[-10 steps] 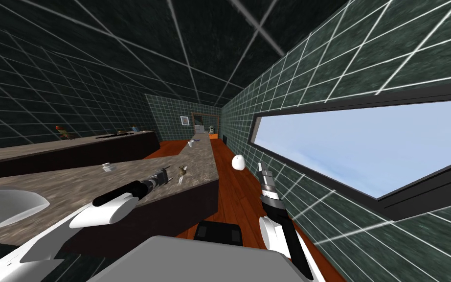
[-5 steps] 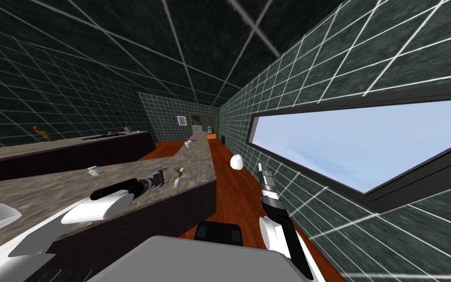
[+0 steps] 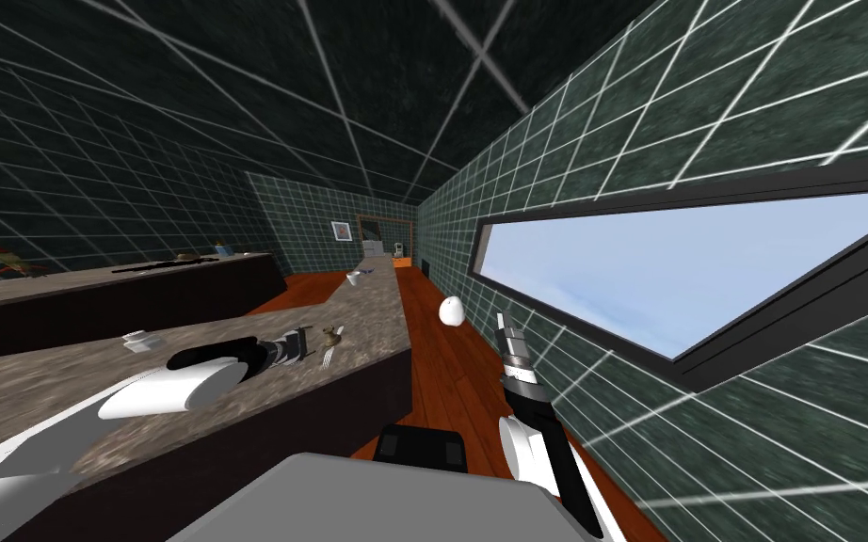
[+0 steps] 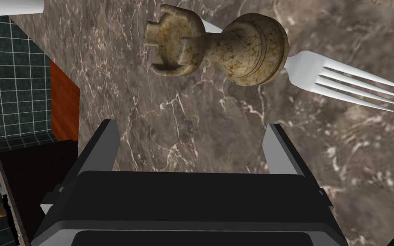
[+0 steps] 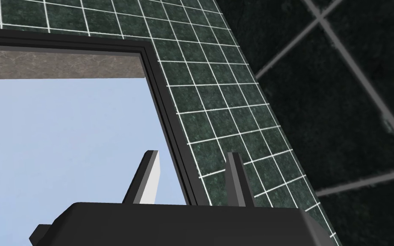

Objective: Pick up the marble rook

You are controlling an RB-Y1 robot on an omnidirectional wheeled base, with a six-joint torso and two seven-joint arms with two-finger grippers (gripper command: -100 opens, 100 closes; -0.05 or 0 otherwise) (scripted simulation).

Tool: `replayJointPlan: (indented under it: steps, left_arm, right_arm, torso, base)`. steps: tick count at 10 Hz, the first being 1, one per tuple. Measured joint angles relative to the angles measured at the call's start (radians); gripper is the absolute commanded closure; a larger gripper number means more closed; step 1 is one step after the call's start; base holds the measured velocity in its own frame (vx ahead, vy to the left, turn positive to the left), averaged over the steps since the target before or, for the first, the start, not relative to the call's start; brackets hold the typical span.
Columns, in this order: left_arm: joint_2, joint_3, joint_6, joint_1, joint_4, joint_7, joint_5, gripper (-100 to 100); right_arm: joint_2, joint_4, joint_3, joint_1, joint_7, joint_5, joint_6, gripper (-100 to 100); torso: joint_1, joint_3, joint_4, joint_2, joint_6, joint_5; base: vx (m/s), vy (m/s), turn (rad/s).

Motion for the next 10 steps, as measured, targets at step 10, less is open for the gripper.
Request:
replayJointPlan:
  steps: [10]
  left_arm:
    - [0.150,0.080,0.277,-0.006,0.053,0.093,0.144,-100]
  right_arm:
    - [0.000,0.000,0.000,0.000,0.000,0.000,0.000,0]
  torso:
    - [0.000,0.000,0.000,0.001,0.000,0.000]
  base:
    - [0.017,-0.011,-0.073]
